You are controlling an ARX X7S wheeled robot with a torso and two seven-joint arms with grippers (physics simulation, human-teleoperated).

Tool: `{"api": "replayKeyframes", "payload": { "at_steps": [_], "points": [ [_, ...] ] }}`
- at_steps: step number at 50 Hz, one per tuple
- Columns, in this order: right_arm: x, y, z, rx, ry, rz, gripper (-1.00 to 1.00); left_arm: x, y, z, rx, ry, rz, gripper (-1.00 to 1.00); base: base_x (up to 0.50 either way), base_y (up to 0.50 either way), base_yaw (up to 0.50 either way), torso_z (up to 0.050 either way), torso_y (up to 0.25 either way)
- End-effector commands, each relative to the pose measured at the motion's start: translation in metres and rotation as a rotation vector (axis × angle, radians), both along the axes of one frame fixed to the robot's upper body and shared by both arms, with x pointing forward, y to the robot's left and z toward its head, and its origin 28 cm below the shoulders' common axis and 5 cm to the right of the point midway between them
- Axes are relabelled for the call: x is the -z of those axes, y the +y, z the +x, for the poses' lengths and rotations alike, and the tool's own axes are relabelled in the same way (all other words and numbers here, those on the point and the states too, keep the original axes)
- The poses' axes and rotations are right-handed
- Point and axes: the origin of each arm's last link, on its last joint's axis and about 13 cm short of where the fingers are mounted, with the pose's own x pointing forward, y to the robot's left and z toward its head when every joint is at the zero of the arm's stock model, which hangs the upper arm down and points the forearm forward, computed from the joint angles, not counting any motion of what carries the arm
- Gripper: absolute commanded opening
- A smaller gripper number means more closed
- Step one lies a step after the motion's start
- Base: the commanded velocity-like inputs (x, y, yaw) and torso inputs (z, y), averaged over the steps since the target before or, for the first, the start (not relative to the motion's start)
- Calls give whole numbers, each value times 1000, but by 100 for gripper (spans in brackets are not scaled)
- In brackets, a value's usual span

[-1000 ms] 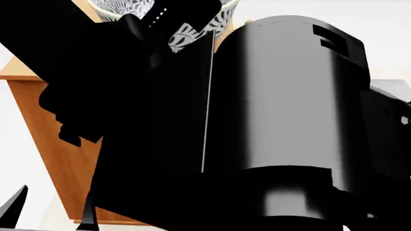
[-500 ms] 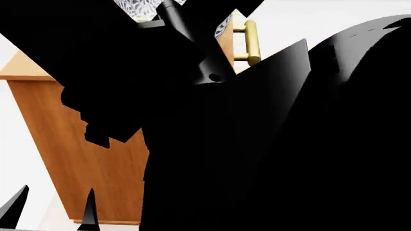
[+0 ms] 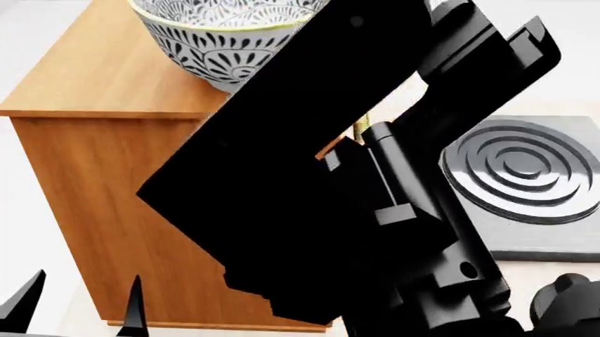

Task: Put the bowl on the top of the cabinet.

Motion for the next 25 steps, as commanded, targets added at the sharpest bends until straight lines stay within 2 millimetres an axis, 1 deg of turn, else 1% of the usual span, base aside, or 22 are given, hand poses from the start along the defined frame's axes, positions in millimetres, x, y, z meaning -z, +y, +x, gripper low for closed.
{"api": "replayKeyframes", "payload": {
  "at_steps": [1,3,4,7,8,11,12,14,20,25],
  "points": [
    [30,-21,-5,26,-2,24,100,1,-1,1,2,3,3,100,0,0,0,0,0],
    [31,-21,-5,27,-2,25,100,1,-1,1,2,4,2,100,0,0,0,0,0],
    [41,-24,-6,27,3,29,100,2,-1,1,2,6,2,100,0,0,0,0,0],
    [48,-27,-6,26,12,33,100,3,-1,2,1,7,2,100,0,0,0,0,0],
    [53,-28,-6,27,19,31,100,3,0,1,-2,9,1,100,0,0,0,0,0],
    [61,-30,-4,33,33,32,100,4,0,1,-3,9,0,100,0,0,0,0,0],
    [67,-32,-2,38,44,35,100,4,0,1,-3,10,-1,100,0,0,0,0,0],
    [71,-34,-2,38,53,40,100,4,0,1,-5,10,0,100,0,0,0,0,0],
    [87,-41,0,50,87,99,100,4,0,1,-5,10,-3,100,0,0,0,0,0],
    [109,-46,5,97,103,150,100,5,0,1,-5,10,-1,100,0,0,0,0,0]
  ]
}}
